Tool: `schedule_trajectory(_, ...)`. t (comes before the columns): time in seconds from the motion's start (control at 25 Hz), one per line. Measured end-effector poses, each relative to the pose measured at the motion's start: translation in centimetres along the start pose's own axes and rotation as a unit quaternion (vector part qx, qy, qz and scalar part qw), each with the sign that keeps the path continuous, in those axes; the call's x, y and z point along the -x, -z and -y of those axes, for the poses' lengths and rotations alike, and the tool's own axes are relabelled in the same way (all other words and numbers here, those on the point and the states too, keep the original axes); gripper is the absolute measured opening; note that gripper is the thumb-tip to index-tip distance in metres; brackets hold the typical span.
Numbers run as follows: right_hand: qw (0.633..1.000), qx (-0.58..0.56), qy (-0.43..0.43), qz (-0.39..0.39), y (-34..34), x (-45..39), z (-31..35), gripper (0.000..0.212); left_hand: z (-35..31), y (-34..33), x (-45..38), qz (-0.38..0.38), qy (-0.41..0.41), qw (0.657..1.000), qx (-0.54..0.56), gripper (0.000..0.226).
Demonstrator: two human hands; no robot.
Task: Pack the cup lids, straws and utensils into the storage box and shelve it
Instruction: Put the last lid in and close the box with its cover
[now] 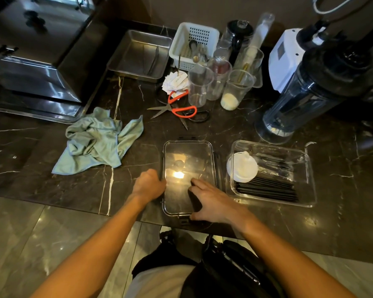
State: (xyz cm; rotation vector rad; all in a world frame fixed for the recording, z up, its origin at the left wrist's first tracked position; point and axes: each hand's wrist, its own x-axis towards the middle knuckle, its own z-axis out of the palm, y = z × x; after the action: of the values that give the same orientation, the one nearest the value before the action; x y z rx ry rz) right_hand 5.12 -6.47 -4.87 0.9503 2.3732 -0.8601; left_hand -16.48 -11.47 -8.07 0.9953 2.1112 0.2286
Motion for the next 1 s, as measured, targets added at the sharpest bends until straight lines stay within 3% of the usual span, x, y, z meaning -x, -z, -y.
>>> schedule_trajectory(0.12, 1.000, -0.019, 0.017, -0.006, -0.2, 0.5, -0.4, 0.108, -0.1, 2.0, 0.7, 0.028, -0.007, 0.998, 0.062, 0.029)
schedule_trajectory(0.2, 0.998, -0.057, 0.035, -0.012, 0.5, 1.3, -0.4, 0.119, -1.0, 4.2, 2.0, 0.014, -0.021, 0.984, 0.176, 0.030)
schedule_trajectory(0.32, 0.985, -0.165, 0.048, -0.006, 2.0, 2.7, -0.2, 0.127, -5.7, 7.3, 4.6, 0.001, -0.062, 0.921, 0.384, 0.033)
schedule_trajectory(0.4, 0.963, -0.266, 0.045, -0.025, 2.7, 3.4, -0.2, 0.106, -9.1, 8.6, 5.7, 0.019, -0.060, 0.872, 0.485, 0.020)
schedule_trajectory(0.48, 0.926, -0.357, 0.041, -0.117, 3.1, 4.2, -0.1, 0.063, -11.6, 9.1, 6.3, 0.022, -0.087, 0.841, 0.534, 0.018)
schedule_trajectory(0.56, 0.866, -0.439, 0.017, -0.240, 3.6, 5.1, -0.2, 0.031, -13.2, 9.2, 6.7, 0.033, -0.118, 0.808, 0.576, 0.022)
schedule_trajectory(0.64, 0.796, -0.507, -0.002, -0.331, 4.8, 6.6, -1.1, 0.017, -14.7, 8.9, 6.9, 0.055, -0.157, 0.788, 0.593, 0.027)
schedule_trajectory(0.72, 0.726, -0.577, -0.006, -0.375, 6.3, 8.3, -2.9, 0.014, -16.0, 8.1, 6.6, 0.040, -0.198, 0.812, 0.547, 0.032)
schedule_trajectory(0.76, 0.700, -0.601, -0.005, -0.387, 7.0, 9.2, -4.1, 0.016, -16.7, 7.5, 6.2, -0.007, -0.210, 0.832, 0.514, 0.031)
schedule_trajectory(0.88, 0.669, -0.624, -0.024, -0.403, 8.1, 11.9, -8.4, 0.021, -16.8, 5.2, 3.3, -0.190, -0.170, 0.862, 0.438, 0.043)
schedule_trajectory(0.96, 0.655, -0.638, -0.053, -0.401, 7.9, 13.5, -11.0, 0.021, -16.3, 3.5, 2.0, -0.196, -0.117, 0.897, 0.379, 0.064)
schedule_trajectory(1.0, 0.648, -0.647, -0.066, -0.397, 7.7, 14.2, -12.3, 0.022, -16.3, 2.7, 1.7, -0.157, -0.100, 0.918, 0.349, 0.067)
